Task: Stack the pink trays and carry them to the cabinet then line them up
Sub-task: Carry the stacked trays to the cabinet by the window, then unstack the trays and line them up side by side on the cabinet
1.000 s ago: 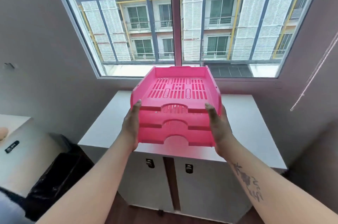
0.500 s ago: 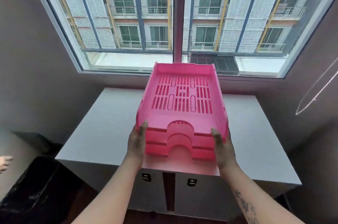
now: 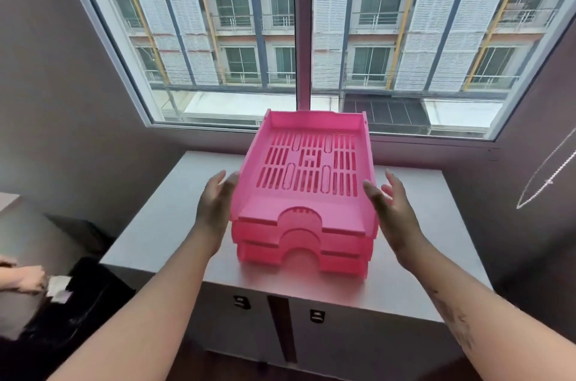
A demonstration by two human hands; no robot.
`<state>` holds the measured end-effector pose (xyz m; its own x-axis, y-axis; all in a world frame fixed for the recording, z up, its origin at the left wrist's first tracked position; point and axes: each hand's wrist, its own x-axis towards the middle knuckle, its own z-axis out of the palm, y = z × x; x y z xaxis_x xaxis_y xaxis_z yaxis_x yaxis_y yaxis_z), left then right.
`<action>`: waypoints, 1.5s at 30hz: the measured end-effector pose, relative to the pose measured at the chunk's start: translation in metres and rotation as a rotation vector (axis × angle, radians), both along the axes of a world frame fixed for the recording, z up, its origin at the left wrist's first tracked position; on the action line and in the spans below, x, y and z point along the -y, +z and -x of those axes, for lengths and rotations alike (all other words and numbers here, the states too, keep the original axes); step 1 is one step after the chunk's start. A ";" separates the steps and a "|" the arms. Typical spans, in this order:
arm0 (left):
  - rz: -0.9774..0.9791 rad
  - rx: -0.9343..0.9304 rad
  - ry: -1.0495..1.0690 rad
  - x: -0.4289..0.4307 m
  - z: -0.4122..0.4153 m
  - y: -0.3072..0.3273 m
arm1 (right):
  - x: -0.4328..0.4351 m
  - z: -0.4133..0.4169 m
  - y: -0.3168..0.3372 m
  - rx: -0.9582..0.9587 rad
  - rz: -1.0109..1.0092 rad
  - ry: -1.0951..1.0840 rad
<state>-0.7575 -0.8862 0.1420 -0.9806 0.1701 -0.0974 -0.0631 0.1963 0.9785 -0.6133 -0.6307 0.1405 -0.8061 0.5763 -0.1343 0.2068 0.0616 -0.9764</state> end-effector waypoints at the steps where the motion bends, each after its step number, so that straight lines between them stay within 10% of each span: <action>1: 0.041 -0.005 -0.001 -0.003 0.006 0.008 | -0.003 0.006 0.009 0.014 -0.026 0.012; 9: 0.463 -0.067 -0.022 -0.028 0.020 0.018 | 0.001 0.041 0.016 0.178 -0.142 -0.070; 28: 0.363 -0.203 0.157 0.171 0.123 0.080 | 0.193 0.173 0.055 0.068 -0.129 0.052; 38: 0.336 -0.102 0.161 0.226 0.154 -0.013 | 0.254 0.195 -0.005 0.425 -0.615 0.219; 45: 0.383 -0.024 0.066 0.231 0.149 -0.074 | 0.265 0.176 -0.064 0.494 -0.566 0.186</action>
<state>-0.9066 -1.1171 0.0676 -0.9910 0.0623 -0.1186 -0.0659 0.5443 0.8363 -0.7898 -0.8958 0.0762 -0.8195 0.5252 -0.2293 0.5477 0.6002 -0.5829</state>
